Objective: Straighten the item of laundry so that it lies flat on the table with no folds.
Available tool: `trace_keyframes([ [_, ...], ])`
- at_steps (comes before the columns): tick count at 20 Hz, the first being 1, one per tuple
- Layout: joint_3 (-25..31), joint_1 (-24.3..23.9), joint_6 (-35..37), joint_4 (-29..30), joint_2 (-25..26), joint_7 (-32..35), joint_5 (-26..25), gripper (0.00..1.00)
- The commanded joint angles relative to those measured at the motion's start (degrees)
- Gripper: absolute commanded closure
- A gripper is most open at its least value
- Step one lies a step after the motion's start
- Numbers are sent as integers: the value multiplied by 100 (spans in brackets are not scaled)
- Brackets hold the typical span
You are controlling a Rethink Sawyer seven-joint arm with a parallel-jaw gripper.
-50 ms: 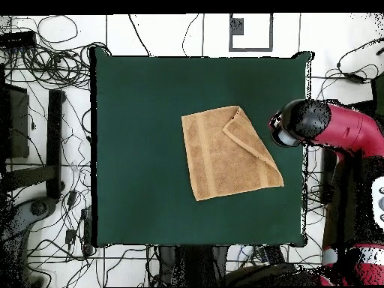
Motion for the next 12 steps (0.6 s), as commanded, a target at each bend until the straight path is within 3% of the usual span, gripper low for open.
trace_keyframes([
  [1,397,163,-255,963,133,-325,38,0],
  [12,529,234,-483,1476,104,-37,262,0],
])
